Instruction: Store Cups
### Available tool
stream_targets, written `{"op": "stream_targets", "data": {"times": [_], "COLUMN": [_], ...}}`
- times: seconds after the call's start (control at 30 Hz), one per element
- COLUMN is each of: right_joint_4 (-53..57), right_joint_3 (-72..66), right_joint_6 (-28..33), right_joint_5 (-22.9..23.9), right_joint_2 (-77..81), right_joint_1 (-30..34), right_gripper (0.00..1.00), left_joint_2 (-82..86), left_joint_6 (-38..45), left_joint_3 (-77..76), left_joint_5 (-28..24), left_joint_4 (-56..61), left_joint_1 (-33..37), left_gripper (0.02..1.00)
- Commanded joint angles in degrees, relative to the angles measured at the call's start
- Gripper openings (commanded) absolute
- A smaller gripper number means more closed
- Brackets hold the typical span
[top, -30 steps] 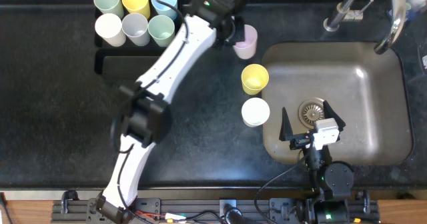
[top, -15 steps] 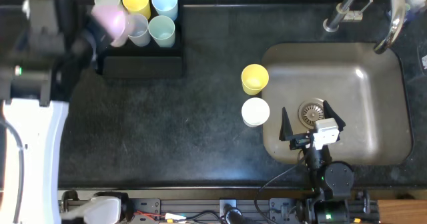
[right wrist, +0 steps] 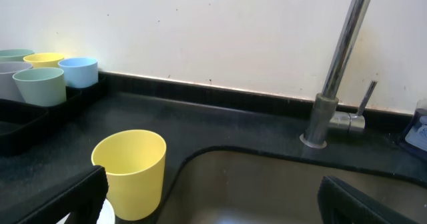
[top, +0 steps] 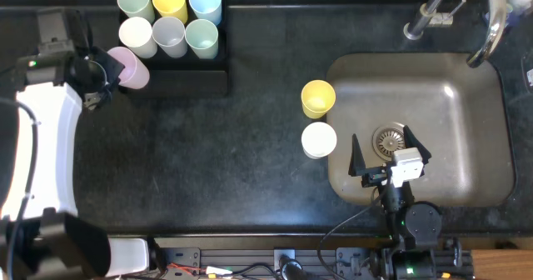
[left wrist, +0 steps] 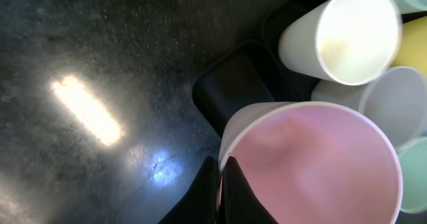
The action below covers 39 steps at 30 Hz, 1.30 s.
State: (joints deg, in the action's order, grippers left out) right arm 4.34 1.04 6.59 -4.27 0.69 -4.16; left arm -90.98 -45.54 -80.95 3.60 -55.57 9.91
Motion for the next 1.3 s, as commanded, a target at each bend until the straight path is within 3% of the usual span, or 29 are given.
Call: {"op": "stream_targets", "data": {"times": [0.03, 1.3], "right_joint_4": [-0.31, -0.31], "right_joint_3": [-0.76, -0.76], "right_joint_6": [-0.37, -0.37], "right_joint_5": [-0.37, -0.37], "right_joint_2": [-0.48, -0.48], "right_joint_1": [0.07, 0.07], "right_gripper": [0.998, 0.998], "left_joint_2": [-2.95, -12.79], "left_joint_6": [-1.05, 0.48], "left_joint_3": [-0.44, -0.44], "left_joint_5": [-0.50, 5.51], "left_joint_4": [1.77, 7.17], "left_joint_1": [0.48, 0.31], "left_gripper": [0.036, 0.036]}}
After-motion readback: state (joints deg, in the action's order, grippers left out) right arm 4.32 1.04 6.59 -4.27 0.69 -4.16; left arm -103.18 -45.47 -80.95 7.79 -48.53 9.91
